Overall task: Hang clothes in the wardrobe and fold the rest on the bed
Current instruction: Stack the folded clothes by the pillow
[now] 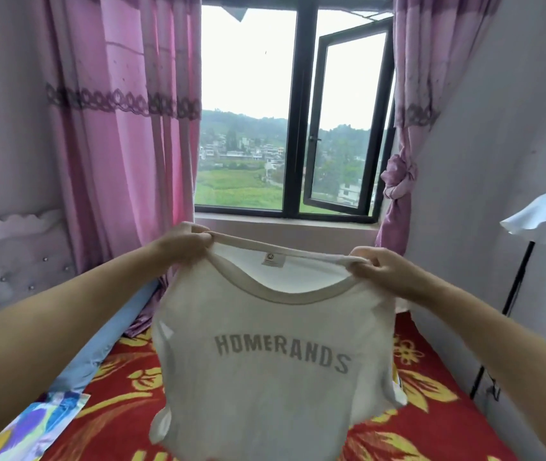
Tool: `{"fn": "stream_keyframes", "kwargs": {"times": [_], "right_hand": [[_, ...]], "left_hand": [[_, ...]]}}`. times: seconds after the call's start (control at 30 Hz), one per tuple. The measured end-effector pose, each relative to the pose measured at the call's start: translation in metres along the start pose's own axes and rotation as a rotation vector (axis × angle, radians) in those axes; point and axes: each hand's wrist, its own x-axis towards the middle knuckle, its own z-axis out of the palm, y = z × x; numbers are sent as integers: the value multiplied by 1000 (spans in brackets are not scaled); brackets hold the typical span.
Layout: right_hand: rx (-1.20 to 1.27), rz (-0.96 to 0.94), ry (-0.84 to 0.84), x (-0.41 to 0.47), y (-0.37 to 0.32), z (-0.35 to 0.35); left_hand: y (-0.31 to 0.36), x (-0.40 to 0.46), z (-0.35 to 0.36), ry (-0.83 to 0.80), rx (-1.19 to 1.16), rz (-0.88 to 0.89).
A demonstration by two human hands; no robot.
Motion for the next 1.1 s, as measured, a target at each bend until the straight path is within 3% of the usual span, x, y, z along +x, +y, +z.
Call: {"fn": "stream_keyframes", "kwargs": {"times": [0.2, 0.27, 0.37, 0.5, 0.6, 0.67, 0.83, 1.03, 1.1], "right_hand": [[167, 273, -509, -8, -4, -53], [176, 312, -485, -12, 6, -61], [223, 347, -254, -16, 17, -59], [199, 444, 57, -5, 27, -31], [139, 487, 183, 12, 19, 3], [194, 446, 211, 21, 5, 26], [509, 236, 67, 25, -46, 62], [274, 89, -224, 13, -49, 41], [159, 63, -186, 9, -46, 36]], "left_hand": [[-24, -12, -2, -348, -203, -10], [-28, -12, -1, -482, -213, -27], [-27, -9, -6, -603, -234, -66], [-12, -15, 14, -525, -343, -184], [11, -25, 62, -340, -669, -359], [33, -34, 94, -300, -848, -428], [79, -53, 131, -315, -955, -356], [89, -54, 105, -371, -853, -205], [84, -56, 100, -290, -549, 43]]}}
